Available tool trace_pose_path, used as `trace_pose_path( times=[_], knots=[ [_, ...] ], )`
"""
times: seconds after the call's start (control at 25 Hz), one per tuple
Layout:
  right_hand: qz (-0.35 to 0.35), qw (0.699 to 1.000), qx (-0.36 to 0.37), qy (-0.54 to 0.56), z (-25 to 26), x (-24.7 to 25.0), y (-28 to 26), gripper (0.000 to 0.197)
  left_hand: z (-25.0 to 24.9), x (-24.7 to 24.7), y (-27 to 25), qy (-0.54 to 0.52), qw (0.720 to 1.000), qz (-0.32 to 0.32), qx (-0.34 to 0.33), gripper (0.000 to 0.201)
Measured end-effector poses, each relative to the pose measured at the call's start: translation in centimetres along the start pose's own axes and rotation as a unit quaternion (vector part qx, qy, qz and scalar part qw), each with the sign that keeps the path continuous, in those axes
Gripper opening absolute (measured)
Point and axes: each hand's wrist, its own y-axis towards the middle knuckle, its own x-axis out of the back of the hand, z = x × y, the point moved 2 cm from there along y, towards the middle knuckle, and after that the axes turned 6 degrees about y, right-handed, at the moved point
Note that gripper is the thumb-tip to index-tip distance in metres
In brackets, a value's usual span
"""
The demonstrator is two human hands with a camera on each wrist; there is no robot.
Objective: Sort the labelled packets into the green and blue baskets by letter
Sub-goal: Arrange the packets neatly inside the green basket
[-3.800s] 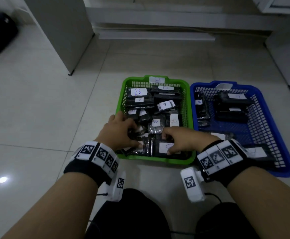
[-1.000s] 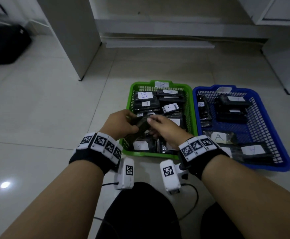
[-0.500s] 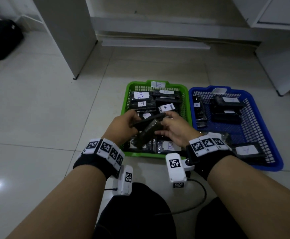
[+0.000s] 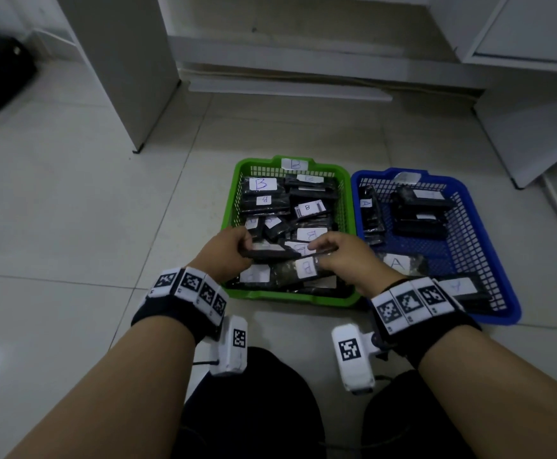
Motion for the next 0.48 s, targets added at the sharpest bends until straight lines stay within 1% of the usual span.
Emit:
trace_pose_path(
  times=[0.04,0.08,0.12,0.2,0.24,0.28,0.32,0.36,0.44,0.48],
  knots=[
    [-0.025,0.999,0.002,-0.020,-0.2,0.7,0.1,0.021,0.1,0.1,-0.1,0.010,1.000,-0.009,-0.008,0.030],
    [-0.036,0.998,0.003,-0.059,-0.5,1.3,0.1,0.020,0.0,0.3,-0.1,0.030,0.999,-0.001,-0.016,0.033],
    [-0.027,0.993,0.003,-0.113,-0.7,1.5,0.0,0.020,0.0,0.4,-0.3,0.051,0.998,0.026,-0.021,0.035],
    [0.014,0.977,0.015,-0.213,-0.9,1.3,-0.2,0.016,0.0,0.4,-0.4,0.071,0.993,0.089,-0.016,0.036],
    [0.026,0.966,0.025,-0.256,-1.0,1.1,0.0,0.013,0.0,0.4,-0.4,0.070,0.992,0.106,-0.017,0.037],
    [0.025,0.957,0.041,-0.287,-0.8,0.9,0.2,0.011,0.0,0.4,-0.3,0.066,0.992,0.102,-0.023,0.037],
    [0.017,0.952,0.055,-0.299,-0.5,0.6,0.7,0.010,0.0,0.5,0.0,0.063,0.995,0.077,-0.030,0.035],
    [0.006,0.955,0.065,-0.289,-0.1,0.4,1.2,0.011,0.1,0.7,0.3,0.051,0.997,0.042,-0.029,0.033],
    [-0.015,0.968,0.067,-0.240,0.8,-0.3,2.5,0.008,0.6,1.2,0.8,0.008,0.999,-0.032,-0.008,0.034],
    [-0.015,0.973,0.071,-0.221,1.3,-0.8,3.3,0.012,1.0,1.3,1.2,-0.013,0.998,-0.055,0.005,0.038]
  ],
)
